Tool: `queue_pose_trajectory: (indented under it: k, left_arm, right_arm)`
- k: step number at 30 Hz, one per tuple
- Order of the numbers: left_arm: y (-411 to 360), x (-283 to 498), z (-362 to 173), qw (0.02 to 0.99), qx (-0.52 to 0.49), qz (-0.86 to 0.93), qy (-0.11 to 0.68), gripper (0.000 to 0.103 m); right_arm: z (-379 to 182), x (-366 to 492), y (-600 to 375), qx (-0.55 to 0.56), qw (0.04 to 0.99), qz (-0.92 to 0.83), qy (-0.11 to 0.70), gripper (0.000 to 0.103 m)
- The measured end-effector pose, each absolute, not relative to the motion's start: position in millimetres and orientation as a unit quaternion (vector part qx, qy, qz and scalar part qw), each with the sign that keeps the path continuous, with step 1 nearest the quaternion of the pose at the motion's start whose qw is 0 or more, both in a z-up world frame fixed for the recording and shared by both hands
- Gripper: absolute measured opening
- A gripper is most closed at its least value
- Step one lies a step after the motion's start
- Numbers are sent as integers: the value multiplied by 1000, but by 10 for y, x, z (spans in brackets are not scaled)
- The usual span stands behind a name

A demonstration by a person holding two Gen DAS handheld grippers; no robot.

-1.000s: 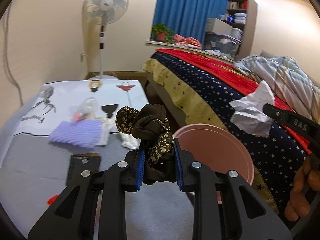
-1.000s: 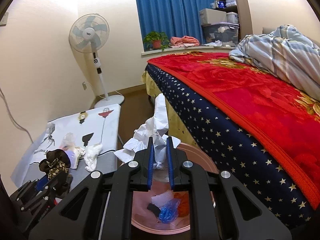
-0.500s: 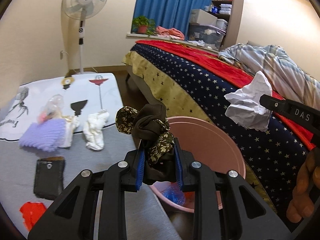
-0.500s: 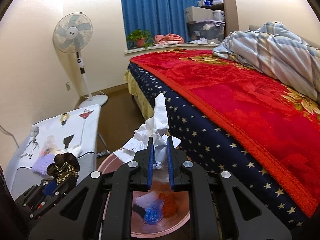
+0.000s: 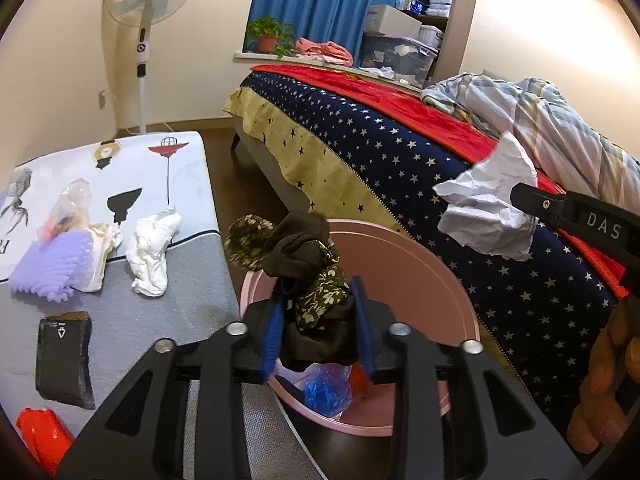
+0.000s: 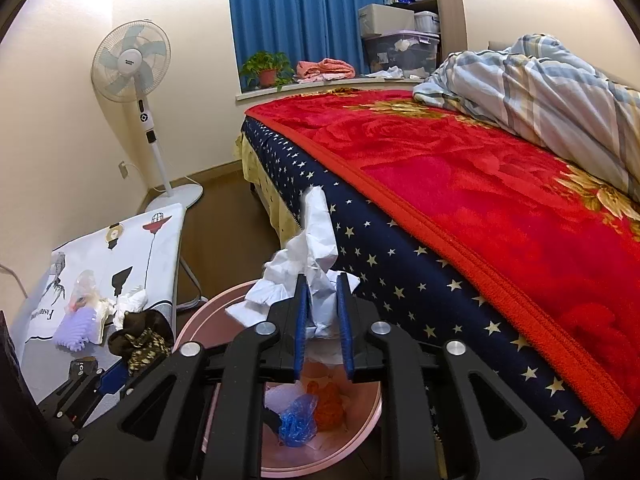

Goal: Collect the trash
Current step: 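Open the left tool dropping the cloth while the right tool drops the paper into the bin, then move both open tools back over the mat toward the white cloth and black pouch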

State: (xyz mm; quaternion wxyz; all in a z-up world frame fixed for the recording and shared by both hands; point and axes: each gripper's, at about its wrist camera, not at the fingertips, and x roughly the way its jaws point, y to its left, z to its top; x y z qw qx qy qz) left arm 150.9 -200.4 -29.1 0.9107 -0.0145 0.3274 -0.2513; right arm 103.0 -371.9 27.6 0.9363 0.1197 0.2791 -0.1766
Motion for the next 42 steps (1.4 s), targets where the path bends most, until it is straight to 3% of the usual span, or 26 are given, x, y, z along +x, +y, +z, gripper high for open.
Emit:
queue_pose_trajectory:
  k: [3,5,42]
  left_arm:
    - [-1993,1518,-307,910,-16,-250,331,41]
    - [-1971,1523,-298,911,-16,-247,331,41]
    - [-1226,1282,48,935,-29,-192,296,40]
  right_arm:
    - [272,1022,-3729,122,934,-184,280,43]
    - [274,1008,-3747,125,933,-189,278,49]
    - [333,900,-3395,110,946,-140,272,49]
